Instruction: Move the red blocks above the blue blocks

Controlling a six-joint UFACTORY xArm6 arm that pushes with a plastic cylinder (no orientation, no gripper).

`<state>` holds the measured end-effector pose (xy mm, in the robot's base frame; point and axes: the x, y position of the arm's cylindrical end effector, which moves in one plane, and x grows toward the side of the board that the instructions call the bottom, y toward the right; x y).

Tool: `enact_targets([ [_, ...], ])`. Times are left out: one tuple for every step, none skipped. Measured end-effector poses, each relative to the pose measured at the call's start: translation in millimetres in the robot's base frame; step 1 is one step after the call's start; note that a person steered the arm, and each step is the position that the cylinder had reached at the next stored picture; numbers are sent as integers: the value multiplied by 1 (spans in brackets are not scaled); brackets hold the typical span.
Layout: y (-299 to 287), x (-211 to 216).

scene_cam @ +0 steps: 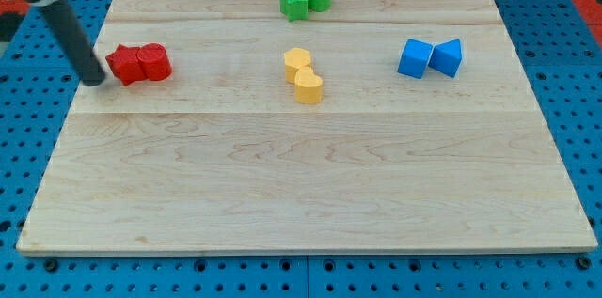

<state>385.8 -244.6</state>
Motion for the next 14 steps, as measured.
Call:
enact_targets([
  [42,-11],
  [36,-14],
  [-14,-29],
  [7,-44],
  [68,-44],
  [106,-51],
  [135,-64],
  [173,-73],
  [205,-84],
  [239,-95],
  [276,-103],
  [311,-111],
  [318,-111],
  [278,-106],
])
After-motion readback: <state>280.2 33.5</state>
